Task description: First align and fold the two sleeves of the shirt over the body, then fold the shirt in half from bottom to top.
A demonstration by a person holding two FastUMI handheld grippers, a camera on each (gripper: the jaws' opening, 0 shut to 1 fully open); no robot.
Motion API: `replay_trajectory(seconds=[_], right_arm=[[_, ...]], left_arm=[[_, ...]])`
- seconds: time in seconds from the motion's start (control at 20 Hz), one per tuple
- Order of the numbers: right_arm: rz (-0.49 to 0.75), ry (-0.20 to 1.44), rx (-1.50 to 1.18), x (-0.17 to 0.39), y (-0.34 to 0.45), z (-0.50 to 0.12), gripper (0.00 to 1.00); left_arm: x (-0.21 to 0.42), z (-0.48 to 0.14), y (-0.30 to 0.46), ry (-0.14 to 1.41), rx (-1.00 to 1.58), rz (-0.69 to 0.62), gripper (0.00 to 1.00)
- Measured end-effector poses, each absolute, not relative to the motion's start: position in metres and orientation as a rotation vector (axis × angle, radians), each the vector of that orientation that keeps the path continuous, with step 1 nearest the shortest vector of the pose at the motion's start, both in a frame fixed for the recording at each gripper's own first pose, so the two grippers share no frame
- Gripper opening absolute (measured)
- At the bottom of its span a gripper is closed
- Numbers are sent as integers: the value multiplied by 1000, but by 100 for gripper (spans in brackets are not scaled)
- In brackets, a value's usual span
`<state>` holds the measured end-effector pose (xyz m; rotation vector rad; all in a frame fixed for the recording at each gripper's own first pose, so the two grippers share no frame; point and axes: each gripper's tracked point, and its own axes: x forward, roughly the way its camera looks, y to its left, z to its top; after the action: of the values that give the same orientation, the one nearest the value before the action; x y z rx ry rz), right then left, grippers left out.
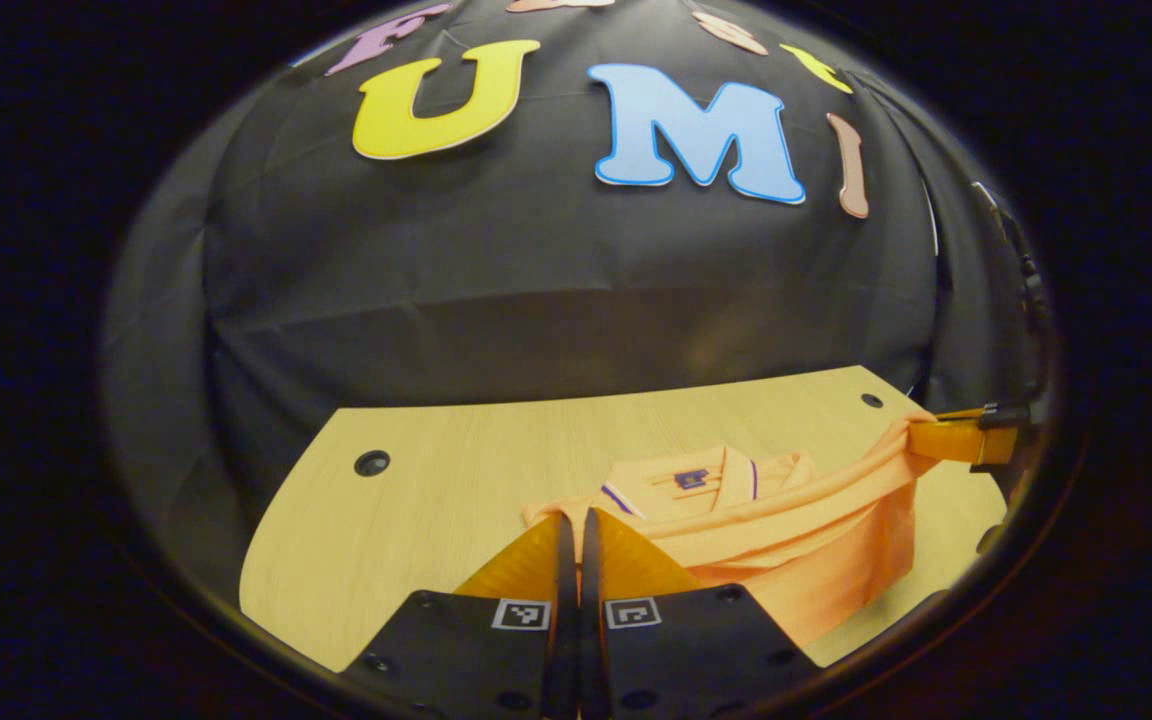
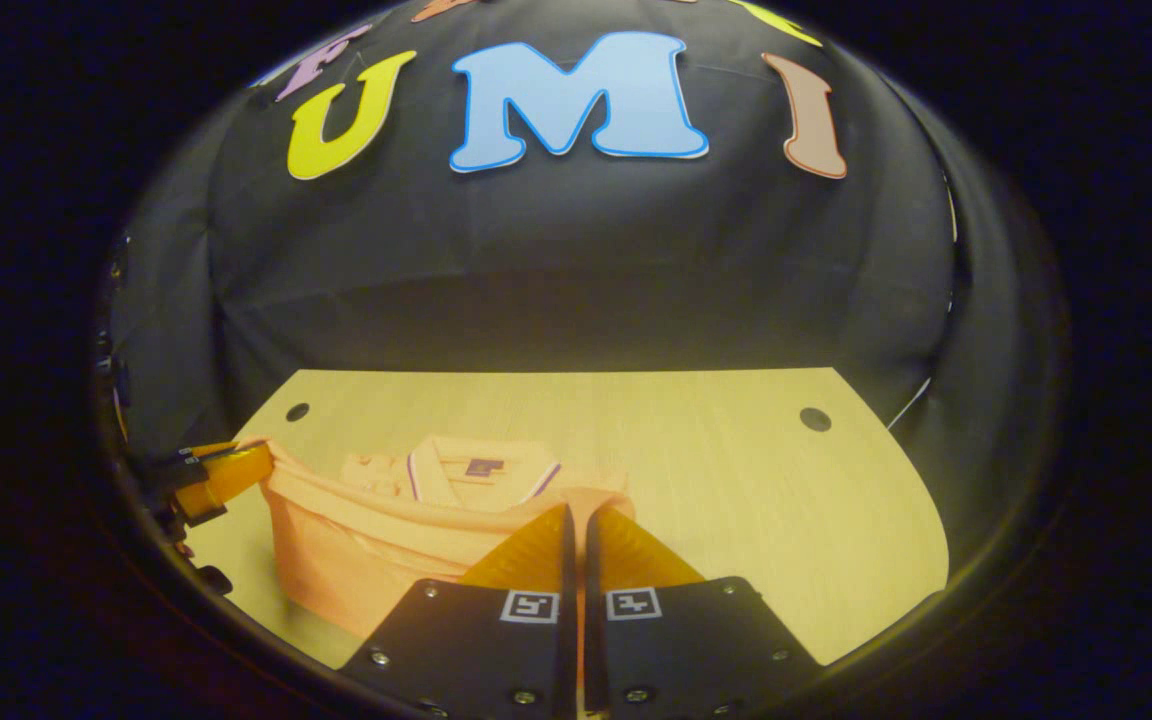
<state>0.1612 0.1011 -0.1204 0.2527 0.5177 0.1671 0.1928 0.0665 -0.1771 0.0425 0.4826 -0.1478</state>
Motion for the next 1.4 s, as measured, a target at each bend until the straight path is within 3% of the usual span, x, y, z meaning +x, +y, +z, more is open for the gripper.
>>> replay_trajectory(seconds=[0.55,1.4], right_arm=[[135,540,225,236,107,-139,3],[134,648,164,249,122,-190,7]], left_arm=[[267,-201,61,459,128,-163,6],[279,-249,66,521,91,-122,7]])
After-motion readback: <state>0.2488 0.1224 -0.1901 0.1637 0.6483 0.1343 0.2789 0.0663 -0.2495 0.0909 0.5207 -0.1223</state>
